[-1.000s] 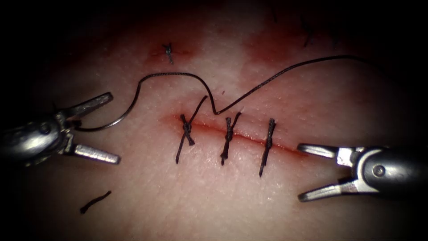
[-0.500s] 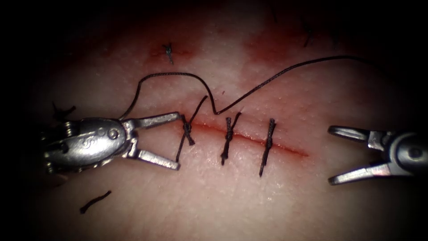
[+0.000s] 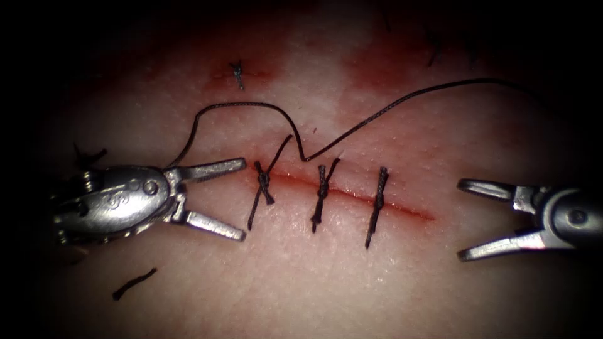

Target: Wound Closure

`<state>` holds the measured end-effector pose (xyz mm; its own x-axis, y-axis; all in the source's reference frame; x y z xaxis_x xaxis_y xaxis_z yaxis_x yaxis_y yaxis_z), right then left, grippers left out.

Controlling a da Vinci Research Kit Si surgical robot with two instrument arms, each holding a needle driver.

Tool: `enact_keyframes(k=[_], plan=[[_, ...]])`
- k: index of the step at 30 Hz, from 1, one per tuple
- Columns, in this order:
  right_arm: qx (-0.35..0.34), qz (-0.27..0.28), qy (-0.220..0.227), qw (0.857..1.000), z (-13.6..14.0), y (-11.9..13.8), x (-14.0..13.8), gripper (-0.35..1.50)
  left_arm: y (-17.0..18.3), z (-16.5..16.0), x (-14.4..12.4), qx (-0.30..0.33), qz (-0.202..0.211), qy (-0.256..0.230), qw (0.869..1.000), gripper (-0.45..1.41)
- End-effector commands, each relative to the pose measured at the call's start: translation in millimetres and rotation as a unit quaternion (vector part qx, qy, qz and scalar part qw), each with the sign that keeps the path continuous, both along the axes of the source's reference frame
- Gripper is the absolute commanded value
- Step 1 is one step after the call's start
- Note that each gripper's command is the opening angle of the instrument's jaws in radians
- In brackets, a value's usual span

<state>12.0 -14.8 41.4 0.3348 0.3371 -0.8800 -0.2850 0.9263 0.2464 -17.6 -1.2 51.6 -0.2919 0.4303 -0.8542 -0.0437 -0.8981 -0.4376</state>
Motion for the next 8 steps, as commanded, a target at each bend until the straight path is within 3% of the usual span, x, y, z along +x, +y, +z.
enact_keyframes(k=[1, 8], plan=[[0.000, -0.001, 0.001, 1.000, 0.6, -0.4, 0.8, 1.18, -0.3, 0.6, -0.6, 0.001, 0.000, 0.000, 1.000, 0.69], [0.000, -0.001, 0.001, 1.000, 0.5, -0.5, 1.0, 1.14, -0.4, 0.6, -0.6, 0.000, -0.001, 0.001, 1.000, 0.69]])
